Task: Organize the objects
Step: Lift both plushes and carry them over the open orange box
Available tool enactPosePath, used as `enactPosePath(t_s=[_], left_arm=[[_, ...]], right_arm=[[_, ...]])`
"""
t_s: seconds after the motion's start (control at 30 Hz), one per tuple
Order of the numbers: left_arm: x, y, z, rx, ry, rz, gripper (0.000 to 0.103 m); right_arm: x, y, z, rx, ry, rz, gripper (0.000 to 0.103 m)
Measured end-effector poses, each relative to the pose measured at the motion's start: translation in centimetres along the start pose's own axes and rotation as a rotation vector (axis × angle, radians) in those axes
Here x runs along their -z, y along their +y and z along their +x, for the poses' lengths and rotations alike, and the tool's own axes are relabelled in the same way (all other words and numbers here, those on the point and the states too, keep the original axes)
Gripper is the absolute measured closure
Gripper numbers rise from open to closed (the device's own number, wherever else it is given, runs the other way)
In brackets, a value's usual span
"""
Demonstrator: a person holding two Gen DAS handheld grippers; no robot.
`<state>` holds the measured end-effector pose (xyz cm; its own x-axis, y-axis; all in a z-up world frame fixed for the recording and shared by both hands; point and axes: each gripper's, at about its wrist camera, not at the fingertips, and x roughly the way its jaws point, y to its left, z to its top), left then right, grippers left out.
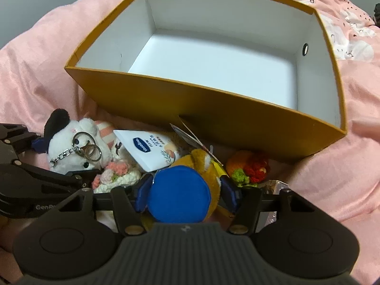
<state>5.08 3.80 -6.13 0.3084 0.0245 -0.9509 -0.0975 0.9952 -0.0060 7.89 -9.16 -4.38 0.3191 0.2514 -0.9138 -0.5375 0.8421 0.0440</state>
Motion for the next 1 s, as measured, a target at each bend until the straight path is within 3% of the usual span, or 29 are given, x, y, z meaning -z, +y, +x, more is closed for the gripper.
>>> enactPosePath(t_s=[0.13, 0.33, 0.57, 0.63, 0.77, 1.0], left_arm=[[0.5, 0.4, -2.4, 0.028, -0.06, -0.042, 0.024], [0.6, 0.8, -6.9, 0.031, -0.21, -0.04, 0.024], [0.4, -0.6, -8.2, 0.048, -0.351, 0.005, 0.024], [0.5, -0.9, -8.7, 0.054, -0.386, 0.023, 0.024], [0.2, -1.7, -9.7, 0.055, -0.428, 0.047, 0.024], [-1.3, -0.2, -10.6, 0.108, -0.462, -0.005, 0.024]], right_arm=[[0.4, 0.3, -1.5, 0.005, -0.035, -0.005, 0.043], [0.9, 0.4, -4.1, 0.014, -0.104, -0.008, 0.045], [1.5, 0.9, -8.0, 0.023, -0.23, -0.048, 0.05], [1.6, 1.4, -9.1, 0.066, -0.277, -0.075, 0.051], [1.3, 1.4, -11.2, 0.115, -0.363, -0.117, 0.052], [-1.7, 0.1, -13.2, 0.042, -0.451, -0.086, 0.052]])
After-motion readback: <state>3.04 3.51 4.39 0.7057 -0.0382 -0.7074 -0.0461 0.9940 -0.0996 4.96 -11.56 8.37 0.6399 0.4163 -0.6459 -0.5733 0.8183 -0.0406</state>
